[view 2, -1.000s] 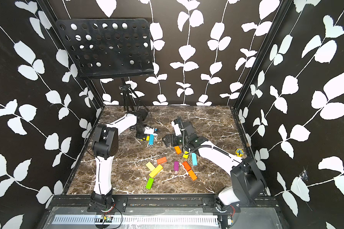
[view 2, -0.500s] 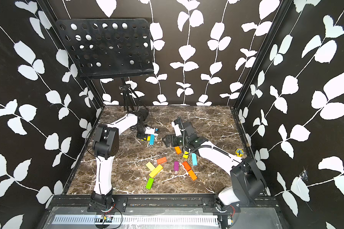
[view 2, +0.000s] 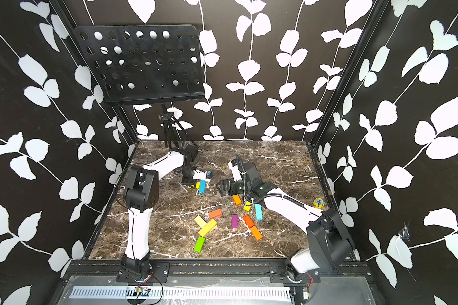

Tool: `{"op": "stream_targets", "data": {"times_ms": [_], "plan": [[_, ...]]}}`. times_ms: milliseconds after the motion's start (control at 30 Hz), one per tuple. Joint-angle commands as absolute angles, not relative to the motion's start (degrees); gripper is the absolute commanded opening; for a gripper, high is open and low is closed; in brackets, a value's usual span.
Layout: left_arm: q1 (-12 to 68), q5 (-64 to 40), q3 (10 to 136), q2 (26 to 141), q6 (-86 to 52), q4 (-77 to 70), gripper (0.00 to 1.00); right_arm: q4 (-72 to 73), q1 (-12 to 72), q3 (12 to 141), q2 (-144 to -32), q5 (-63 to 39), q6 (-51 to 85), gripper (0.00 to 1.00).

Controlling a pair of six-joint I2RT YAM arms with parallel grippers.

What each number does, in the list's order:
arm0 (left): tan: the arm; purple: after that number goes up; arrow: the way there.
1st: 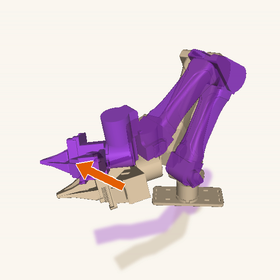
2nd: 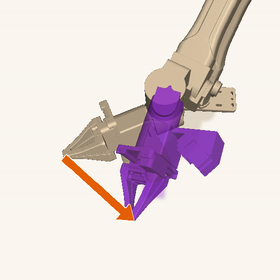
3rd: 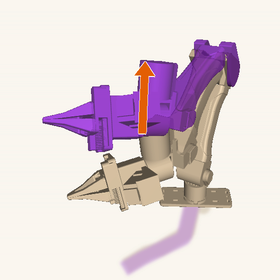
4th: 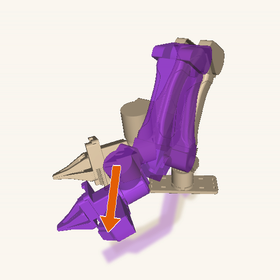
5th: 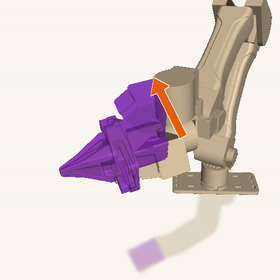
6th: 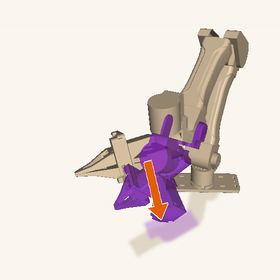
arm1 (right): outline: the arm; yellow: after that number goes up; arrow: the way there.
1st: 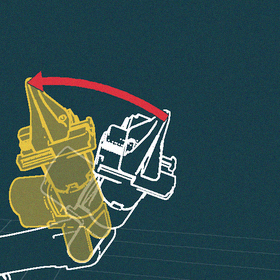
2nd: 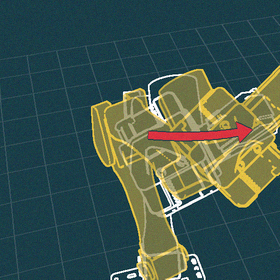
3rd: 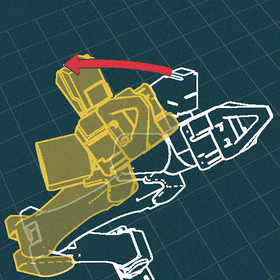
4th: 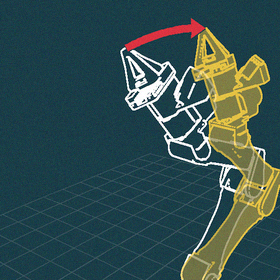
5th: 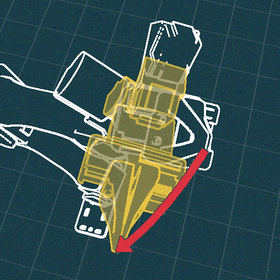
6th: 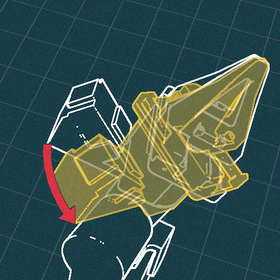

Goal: Assemble the letter t with building blocks
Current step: Assemble the building block at the center of the board.

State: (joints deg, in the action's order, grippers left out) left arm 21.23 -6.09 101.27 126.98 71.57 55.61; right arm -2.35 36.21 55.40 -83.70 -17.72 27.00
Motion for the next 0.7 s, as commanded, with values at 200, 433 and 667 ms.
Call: {"op": "stream_targets", "data": {"times_ms": [200,433,667], "plan": [[21.8,-6.2,103.8,128.5,70.8,57.7,0.34,-0.1,35.9,54.4,-82.3,-18.3,27.4,0.99],[21.9,-6.3,103.8,128.6,70.4,57.8,0.43,0.2,35.9,54.2,-82.3,-18.4,27.6,0.99],[21.8,-7.5,104.3,128.3,70.8,58.2,0.78,0.4,35.9,54.0,-82.3,-18.4,27.7,0.99]]}}
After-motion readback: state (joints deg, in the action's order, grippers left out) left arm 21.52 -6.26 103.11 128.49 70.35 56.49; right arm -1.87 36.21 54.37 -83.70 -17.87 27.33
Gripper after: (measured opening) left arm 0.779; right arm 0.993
